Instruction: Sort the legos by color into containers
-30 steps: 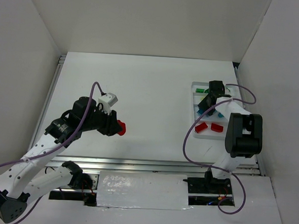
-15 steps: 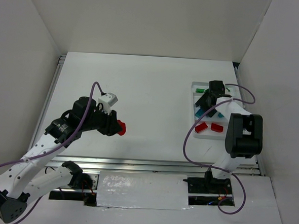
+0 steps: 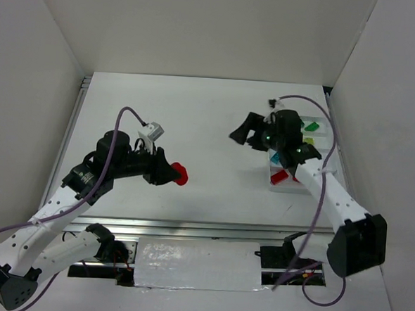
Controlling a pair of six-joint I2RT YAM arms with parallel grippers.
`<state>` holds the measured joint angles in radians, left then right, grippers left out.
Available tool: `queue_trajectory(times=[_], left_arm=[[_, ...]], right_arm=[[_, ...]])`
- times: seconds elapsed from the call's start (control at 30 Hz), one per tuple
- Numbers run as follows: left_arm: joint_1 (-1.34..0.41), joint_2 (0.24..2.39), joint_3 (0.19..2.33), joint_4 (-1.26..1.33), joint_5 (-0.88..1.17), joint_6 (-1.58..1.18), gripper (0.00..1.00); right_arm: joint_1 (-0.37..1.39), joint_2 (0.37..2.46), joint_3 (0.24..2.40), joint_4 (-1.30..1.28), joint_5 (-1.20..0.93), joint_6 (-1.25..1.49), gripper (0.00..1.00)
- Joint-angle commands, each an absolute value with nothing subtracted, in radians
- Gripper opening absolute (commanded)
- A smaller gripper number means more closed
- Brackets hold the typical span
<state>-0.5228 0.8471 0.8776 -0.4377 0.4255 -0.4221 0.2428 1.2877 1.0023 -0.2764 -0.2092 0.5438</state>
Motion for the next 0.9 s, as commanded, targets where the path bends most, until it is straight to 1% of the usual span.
queue_trajectory(times=[0.0,0.03,0.07,0.1,0.13,0.27,0.37,0.5,0.6,0.67,0.73,0.83,0.87], left_arm=[[-0.520,0.831,0.901,-0.114,0.691,-0.587,0.00],[-0.520,0.831,0.894,-0.062,0.719,-0.619,0.00],[-0.522,0.836,0.891,0.007,0.763,-0.668,0.00],[-0.523,0.838,0.879,0.058,0.790,-0.689,0.00],[-0.525,0.838,0.868,0.099,0.811,-0.707,0.00],[-0.526,0.851,0.828,0.216,0.862,-0.797,0.00],[-0.526,0.853,0.813,0.229,0.859,-0.811,0.00],[-0.528,0.848,0.801,0.239,0.857,-0.825,0.00],[-0.528,0.848,0.796,0.242,0.868,-0.833,0.00],[-0.528,0.845,0.790,0.242,0.873,-0.834,0.00],[-0.526,0.841,0.785,0.245,0.877,-0.836,0.00],[-0.526,0.839,0.773,0.273,0.894,-0.856,0.00],[-0.526,0.841,0.770,0.285,0.902,-0.861,0.00]], right_arm=[[0.421,1.152,0.880,-0.031,-0.690,0.495,0.85],[0.454,1.117,0.843,0.026,-0.753,0.538,0.85],[0.522,1.053,0.766,0.176,-0.774,0.584,0.85],[0.549,1.030,0.734,0.255,-0.808,0.662,0.85],[0.578,0.994,0.709,0.387,-0.852,0.699,0.84],[0.716,0.943,0.664,0.489,-0.828,0.765,0.81],[0.750,0.954,0.666,0.563,-0.851,0.798,0.80],[0.785,0.963,0.675,0.607,-0.821,0.815,0.78],[0.785,0.963,0.696,0.571,-0.763,0.799,0.72],[0.788,0.966,0.719,0.551,-0.738,0.775,0.65],[0.788,0.973,0.735,0.531,-0.730,0.759,0.60],[0.787,0.976,0.736,0.525,-0.697,0.741,0.60],[0.790,0.977,0.736,0.525,-0.690,0.732,0.58]])
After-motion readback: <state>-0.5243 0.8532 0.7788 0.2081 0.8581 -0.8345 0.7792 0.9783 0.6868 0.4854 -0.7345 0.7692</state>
